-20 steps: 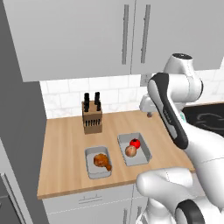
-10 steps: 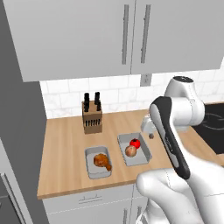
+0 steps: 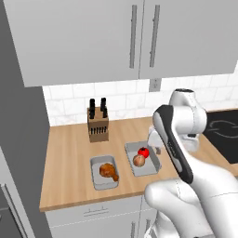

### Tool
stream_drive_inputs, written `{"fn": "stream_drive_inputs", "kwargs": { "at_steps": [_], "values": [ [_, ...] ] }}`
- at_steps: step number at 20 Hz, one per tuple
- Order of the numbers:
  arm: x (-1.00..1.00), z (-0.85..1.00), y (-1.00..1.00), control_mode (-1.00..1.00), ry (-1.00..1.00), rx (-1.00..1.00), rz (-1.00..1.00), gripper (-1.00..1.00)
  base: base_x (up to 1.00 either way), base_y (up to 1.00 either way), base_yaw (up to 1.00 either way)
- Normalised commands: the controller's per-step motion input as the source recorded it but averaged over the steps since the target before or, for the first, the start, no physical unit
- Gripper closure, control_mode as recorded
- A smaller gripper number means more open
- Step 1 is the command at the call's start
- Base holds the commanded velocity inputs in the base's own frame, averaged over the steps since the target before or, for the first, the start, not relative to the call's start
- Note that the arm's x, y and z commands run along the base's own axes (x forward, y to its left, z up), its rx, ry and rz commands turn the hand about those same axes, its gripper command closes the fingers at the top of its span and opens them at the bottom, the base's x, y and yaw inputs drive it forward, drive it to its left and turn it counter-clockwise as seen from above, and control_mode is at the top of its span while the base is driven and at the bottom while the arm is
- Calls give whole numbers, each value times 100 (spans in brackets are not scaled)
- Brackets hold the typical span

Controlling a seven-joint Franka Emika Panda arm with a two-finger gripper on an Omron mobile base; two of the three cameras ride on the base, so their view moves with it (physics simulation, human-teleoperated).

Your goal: Take the meat container that has the chicken drumstick and place it on the second highest rack of the freezer. Then take the vegetable container that has the onion and tomato and place it on the highest rack of the freezer.

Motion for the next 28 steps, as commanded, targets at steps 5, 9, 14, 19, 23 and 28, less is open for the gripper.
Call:
{"fn": "stream_drive_inputs", "kwargs": {
  "at_steps": [5,9,14,19,23,28],
  "values": [
    [0,-13,28,-100,0,0,-19,-100,0,0,0],
    [1,-12,100,-100,-9,-1,-20,-100,0,0,0],
    [0,-9,100,-100,-6,0,-24,-100,0,0,0],
    [-3,-23,100,-100,0,0,-29,-100,0,0,0],
    [0,-30,72,-100,0,-4,-35,-100,0,0,0],
    [0,-27,47,-100,3,0,-42,-100,0,0,0]
  ]
}}
